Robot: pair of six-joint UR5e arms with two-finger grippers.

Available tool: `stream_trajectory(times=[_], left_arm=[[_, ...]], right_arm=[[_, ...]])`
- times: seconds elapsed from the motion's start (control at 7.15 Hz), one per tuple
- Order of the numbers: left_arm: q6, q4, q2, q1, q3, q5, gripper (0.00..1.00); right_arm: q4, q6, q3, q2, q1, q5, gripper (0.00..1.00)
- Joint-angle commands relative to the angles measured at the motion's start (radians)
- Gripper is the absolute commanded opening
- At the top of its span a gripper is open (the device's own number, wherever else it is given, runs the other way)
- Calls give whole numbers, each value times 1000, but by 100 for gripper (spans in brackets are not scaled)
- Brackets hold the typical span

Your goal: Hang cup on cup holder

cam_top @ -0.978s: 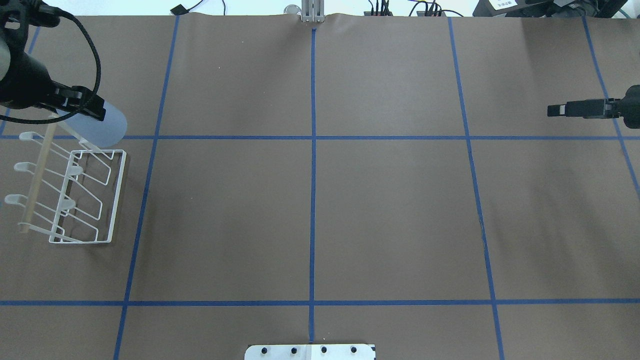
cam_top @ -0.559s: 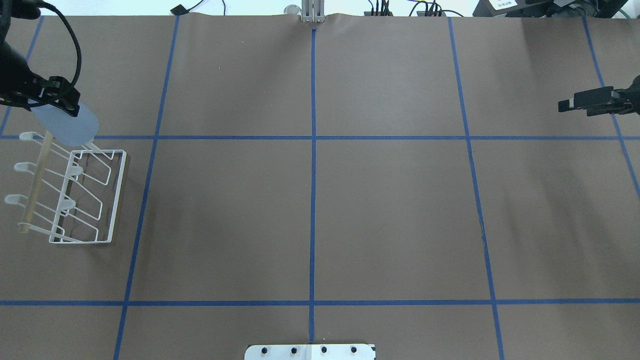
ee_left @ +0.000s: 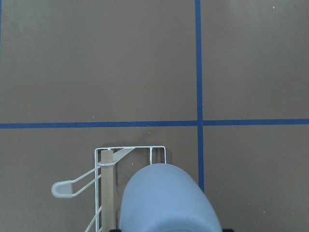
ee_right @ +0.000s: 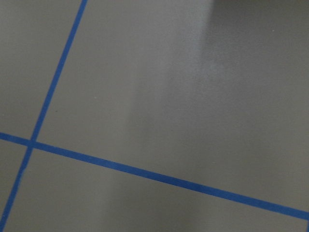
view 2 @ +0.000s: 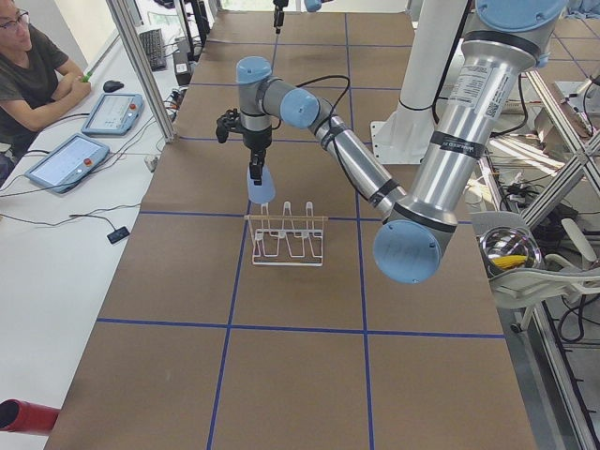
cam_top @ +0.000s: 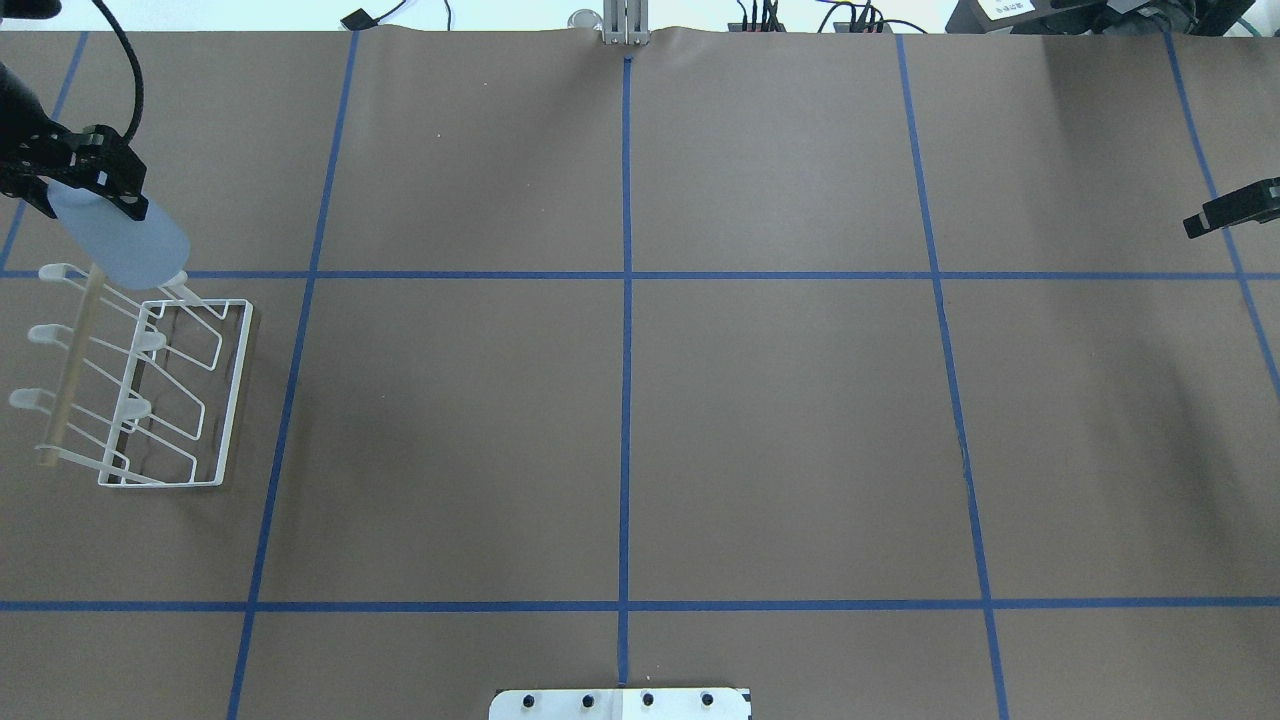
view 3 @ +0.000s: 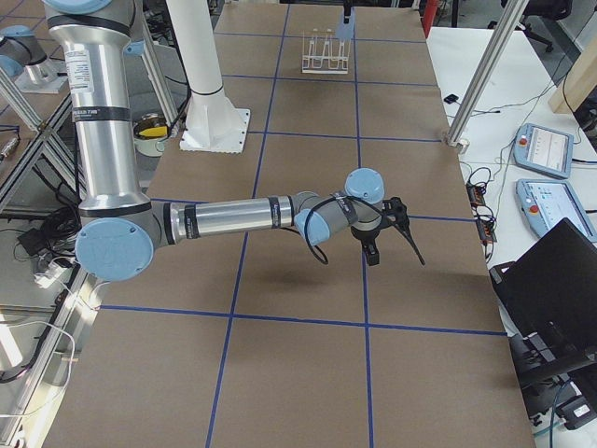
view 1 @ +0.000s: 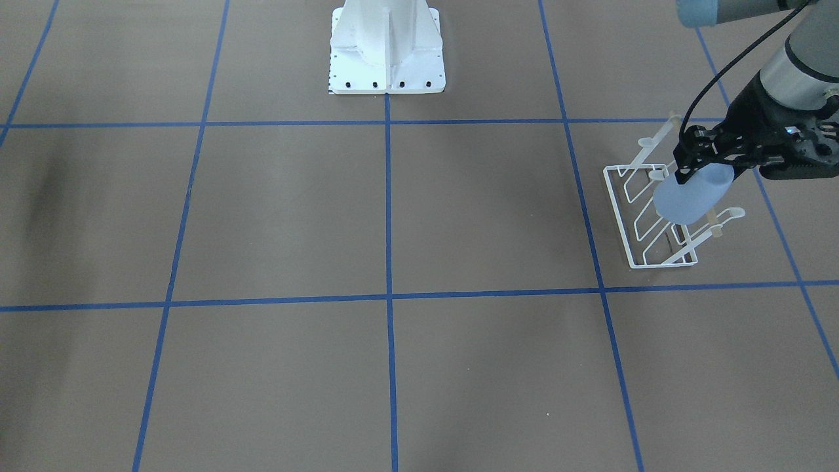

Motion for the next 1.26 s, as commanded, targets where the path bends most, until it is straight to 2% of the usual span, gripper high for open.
stream_trajectory(times=[0.0,0.14,0.42,0.84,1.12], left_arm=[[-7,-1,-19,4,37,-15,0],[0,-2,-16,4,38,-15,0],[-10,-31,1,4,43,-16,0],[-9,-35,3,7,55,-16,0],[-12,-80,3,13,99,-16,0]], right_arm=[[-230,-152,76,25,62,-6,100],[-296,-155,131,24,65,-7,100],[-330,-162,183,22,64,-39,100],[-355,-165,196,20,65,-39,100],[-355,-165,194,19,64,-41,100]])
